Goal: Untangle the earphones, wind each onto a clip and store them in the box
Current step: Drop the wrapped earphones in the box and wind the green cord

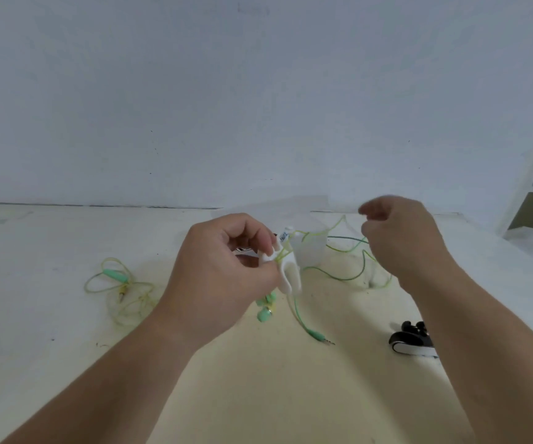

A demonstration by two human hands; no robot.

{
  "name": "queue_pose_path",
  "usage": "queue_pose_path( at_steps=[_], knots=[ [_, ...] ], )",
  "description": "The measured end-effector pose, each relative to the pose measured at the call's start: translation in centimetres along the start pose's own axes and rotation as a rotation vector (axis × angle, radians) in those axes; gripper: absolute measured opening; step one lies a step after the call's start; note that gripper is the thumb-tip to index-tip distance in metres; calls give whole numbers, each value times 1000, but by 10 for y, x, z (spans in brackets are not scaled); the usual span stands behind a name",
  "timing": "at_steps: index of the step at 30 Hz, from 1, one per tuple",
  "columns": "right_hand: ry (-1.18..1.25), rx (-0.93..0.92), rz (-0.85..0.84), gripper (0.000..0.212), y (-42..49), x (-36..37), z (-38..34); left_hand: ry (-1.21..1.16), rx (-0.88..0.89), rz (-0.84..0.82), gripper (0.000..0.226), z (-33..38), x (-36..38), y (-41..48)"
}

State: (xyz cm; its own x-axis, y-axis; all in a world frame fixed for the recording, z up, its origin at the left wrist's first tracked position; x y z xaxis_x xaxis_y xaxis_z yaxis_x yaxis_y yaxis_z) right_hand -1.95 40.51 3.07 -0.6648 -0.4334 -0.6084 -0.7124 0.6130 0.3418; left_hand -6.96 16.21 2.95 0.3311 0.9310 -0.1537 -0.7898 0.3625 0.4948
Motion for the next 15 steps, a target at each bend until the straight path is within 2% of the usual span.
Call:
queue_pose_path(
  at_steps=[2, 5, 8, 10, 13, 15],
  knots=[
    [202, -177, -30, 33, -10, 0, -30, 6, -2, 0, 15, -1, 0, 0],
    [518, -299, -431, 22, -39, 29, -67, 29, -6, 3, 17, 0, -1, 0],
    [427, -319, -675, 26, -60, 53, -70, 41, 6, 11, 18, 5, -2, -1],
    [300, -321, -714, 27, -62, 60, -67, 48, 3, 24, 19, 6, -4, -1],
    [150, -264, -631, 25, -52, 54, -55, 64, -19, 32, 24, 5, -6, -1],
    [220, -240, -615, 29, -48, 52, -53, 84, -44, 37, 31, 1, -7, -1]
  ],
)
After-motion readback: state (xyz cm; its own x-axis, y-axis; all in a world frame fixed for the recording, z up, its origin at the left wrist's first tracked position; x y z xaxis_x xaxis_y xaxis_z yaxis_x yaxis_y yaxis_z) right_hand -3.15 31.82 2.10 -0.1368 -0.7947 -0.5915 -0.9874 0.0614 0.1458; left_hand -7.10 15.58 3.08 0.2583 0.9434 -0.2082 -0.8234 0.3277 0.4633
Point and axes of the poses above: each hand's wrist, its own y-axis towards the middle knuckle, its own x-axis out of the palm, z = x × y, the point moved 10 cm from there along y, towards the middle knuckle, and after that the axes turned 2 degrees about -x, right-handed, at the moved point
